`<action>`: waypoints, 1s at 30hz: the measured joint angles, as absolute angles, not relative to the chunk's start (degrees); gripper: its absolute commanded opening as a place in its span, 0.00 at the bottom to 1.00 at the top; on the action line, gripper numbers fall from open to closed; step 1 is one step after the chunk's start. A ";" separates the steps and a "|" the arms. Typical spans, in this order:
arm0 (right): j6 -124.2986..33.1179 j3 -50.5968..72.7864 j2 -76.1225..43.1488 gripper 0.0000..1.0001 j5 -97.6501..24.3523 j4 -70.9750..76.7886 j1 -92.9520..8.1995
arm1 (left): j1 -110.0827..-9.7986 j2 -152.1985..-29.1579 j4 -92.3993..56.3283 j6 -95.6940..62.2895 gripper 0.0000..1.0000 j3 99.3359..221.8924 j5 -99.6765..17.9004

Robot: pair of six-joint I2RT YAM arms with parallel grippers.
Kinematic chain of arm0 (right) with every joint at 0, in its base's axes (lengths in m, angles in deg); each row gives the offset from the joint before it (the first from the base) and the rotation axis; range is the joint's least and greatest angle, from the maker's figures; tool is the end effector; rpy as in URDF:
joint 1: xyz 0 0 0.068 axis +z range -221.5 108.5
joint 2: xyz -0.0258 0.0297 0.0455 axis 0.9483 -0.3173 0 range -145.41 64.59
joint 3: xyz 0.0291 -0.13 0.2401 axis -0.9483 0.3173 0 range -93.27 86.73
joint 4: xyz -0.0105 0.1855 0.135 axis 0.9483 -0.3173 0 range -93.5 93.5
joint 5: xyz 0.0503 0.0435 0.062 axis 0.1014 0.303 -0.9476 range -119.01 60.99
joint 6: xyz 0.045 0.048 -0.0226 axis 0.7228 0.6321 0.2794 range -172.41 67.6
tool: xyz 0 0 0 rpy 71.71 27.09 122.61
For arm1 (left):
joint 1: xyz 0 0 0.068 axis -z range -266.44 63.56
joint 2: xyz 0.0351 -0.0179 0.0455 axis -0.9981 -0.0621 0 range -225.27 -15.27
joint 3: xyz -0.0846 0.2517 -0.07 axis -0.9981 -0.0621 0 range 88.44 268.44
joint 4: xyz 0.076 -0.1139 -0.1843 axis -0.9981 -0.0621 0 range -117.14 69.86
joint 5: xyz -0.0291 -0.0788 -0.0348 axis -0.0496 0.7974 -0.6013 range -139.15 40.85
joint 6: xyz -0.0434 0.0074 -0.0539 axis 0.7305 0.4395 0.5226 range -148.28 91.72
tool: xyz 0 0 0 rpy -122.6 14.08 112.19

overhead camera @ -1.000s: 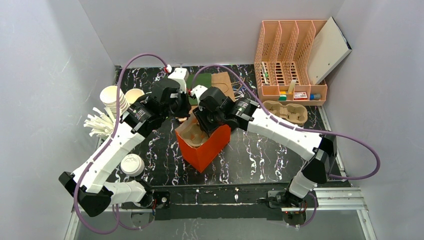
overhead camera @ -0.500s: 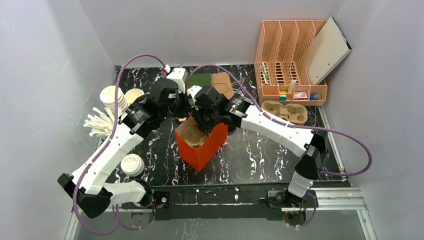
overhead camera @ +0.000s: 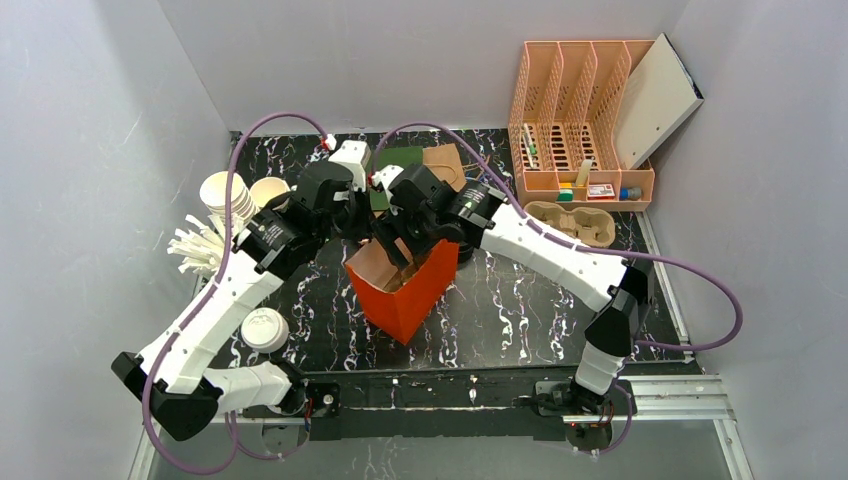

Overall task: Pack the takeout coffee
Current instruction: Place the cup tray in the takeout bag.

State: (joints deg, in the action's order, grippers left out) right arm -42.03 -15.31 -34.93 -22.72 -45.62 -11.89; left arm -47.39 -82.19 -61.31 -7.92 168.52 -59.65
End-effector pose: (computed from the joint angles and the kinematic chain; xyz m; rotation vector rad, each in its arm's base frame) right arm 0.1882 0.3085 0.3502 -0.9619 2.2263 0.4442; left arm 0.1787 -0.1318 0.4035 0.2244 2.0697 -0.4528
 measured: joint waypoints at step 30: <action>-38.01 -29.32 -28.35 0.90 -13.74 -46.15 -11.30 | -47.44 -80.94 -62.60 -4.03 0.00 168.50 -59.83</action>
State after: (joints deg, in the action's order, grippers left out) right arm -38.01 -29.32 -28.35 -13.74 -46.15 -11.30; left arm -47.44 -80.94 -62.60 -4.03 168.50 -59.83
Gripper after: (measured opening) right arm 0.952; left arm 0.010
